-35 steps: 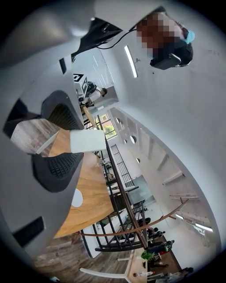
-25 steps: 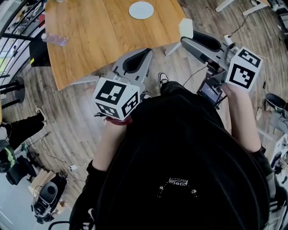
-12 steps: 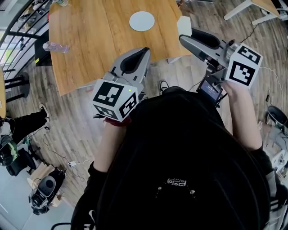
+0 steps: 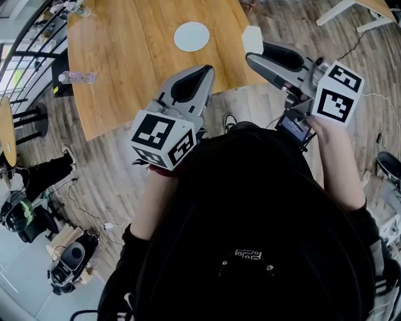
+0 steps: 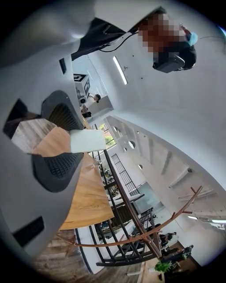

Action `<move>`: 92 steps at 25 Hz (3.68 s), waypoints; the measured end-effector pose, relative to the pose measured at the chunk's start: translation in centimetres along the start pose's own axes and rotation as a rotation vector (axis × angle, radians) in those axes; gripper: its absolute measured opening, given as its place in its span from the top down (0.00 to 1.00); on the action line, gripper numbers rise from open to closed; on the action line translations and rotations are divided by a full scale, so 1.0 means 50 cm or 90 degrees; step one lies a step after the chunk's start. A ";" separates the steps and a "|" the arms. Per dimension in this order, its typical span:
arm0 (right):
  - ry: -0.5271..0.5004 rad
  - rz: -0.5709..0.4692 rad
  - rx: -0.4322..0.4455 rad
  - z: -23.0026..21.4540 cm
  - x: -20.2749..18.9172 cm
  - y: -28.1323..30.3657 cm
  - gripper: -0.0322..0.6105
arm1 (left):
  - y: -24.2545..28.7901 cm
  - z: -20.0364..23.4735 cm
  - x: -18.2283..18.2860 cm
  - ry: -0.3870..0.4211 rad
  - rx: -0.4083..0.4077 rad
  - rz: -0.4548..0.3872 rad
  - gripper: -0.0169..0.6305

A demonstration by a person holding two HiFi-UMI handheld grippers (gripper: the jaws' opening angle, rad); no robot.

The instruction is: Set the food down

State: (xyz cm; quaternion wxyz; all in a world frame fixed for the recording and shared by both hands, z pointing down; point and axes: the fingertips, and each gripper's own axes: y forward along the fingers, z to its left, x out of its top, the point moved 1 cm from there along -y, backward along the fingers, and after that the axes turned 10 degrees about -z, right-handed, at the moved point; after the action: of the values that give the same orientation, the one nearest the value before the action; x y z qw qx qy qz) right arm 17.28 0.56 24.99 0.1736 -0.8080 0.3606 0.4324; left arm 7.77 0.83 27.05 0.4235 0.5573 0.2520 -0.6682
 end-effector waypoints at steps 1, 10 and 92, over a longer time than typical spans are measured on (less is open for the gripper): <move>-0.002 0.004 0.002 -0.006 -0.002 -0.005 0.69 | 0.012 -0.004 0.005 0.000 -0.003 -0.001 0.98; 0.014 0.002 -0.020 -0.054 -0.012 -0.022 0.69 | 0.047 0.005 0.002 -0.004 -0.020 0.012 0.97; 0.007 0.100 -0.067 -0.158 0.029 0.337 0.69 | 0.058 0.365 0.011 -0.068 -0.052 0.051 0.97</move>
State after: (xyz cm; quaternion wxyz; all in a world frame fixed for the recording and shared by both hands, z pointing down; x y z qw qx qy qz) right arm 10.01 -16.20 28.77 0.0946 -0.7877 0.4007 0.4583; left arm 0.50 -15.56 31.52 0.4851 0.5129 0.2335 -0.6687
